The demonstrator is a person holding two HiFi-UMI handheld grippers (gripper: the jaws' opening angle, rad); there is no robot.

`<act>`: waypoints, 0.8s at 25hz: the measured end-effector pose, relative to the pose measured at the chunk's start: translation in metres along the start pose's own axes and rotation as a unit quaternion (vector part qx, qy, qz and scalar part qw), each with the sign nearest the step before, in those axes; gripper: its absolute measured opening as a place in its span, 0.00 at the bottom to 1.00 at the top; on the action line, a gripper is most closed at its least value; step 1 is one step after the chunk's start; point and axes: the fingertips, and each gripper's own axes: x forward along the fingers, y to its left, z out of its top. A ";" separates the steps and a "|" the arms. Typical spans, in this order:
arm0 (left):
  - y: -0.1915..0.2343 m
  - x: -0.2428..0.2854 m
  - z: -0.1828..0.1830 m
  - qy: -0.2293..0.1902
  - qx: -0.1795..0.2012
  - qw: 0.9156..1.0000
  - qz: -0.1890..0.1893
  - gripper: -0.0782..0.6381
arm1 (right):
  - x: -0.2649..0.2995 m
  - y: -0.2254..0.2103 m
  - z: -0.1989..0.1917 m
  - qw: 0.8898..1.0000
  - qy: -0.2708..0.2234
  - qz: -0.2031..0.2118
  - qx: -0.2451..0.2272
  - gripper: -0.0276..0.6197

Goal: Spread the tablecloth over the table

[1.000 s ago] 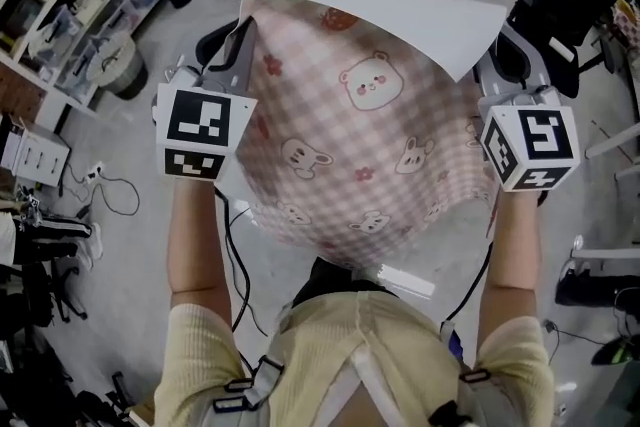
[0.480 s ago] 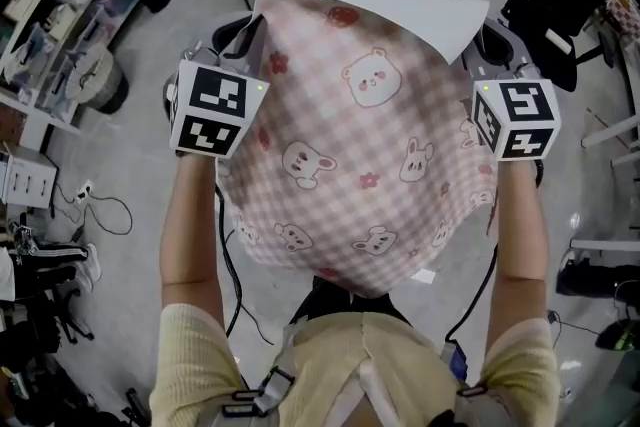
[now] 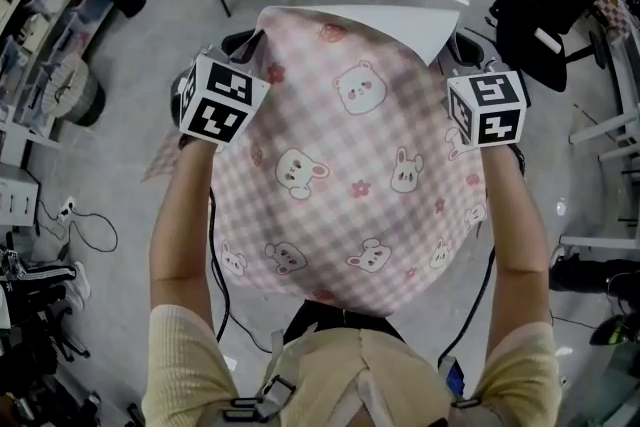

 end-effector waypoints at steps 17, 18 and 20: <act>-0.037 0.122 -0.110 0.081 0.015 0.992 -0.096 0.13 | 0.093 0.024 -0.119 0.994 0.105 0.008 0.012 0.10; -0.040 0.127 -0.117 0.086 0.018 0.991 -0.099 0.13 | 0.096 0.027 -0.123 0.994 0.108 0.012 0.010 0.10; -0.045 0.137 -0.128 0.092 0.018 0.990 -0.104 0.13 | 0.103 0.028 -0.133 0.994 0.113 0.014 0.009 0.09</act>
